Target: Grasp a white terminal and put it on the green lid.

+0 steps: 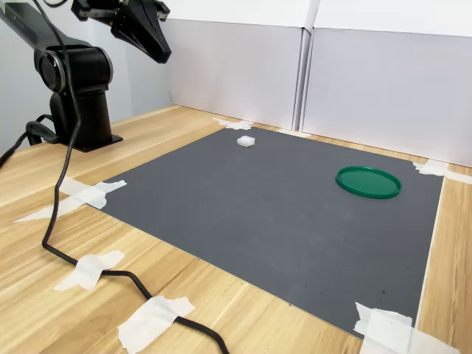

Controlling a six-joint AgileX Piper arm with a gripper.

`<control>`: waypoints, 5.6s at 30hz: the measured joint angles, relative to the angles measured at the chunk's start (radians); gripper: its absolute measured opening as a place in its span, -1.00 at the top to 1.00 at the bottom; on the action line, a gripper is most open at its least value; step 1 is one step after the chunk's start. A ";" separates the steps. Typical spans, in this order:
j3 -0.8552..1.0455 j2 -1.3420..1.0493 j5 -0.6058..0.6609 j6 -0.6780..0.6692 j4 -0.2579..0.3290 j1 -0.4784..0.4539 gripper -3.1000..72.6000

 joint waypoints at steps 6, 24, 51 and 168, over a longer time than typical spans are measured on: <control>-0.177 0.200 0.259 -0.018 -0.008 0.000 0.96; -0.252 0.438 0.442 -0.220 0.115 0.000 -0.28; -0.292 0.637 0.310 0.315 -0.038 0.271 -0.97; -1.080 1.545 0.088 0.169 0.000 0.346 0.18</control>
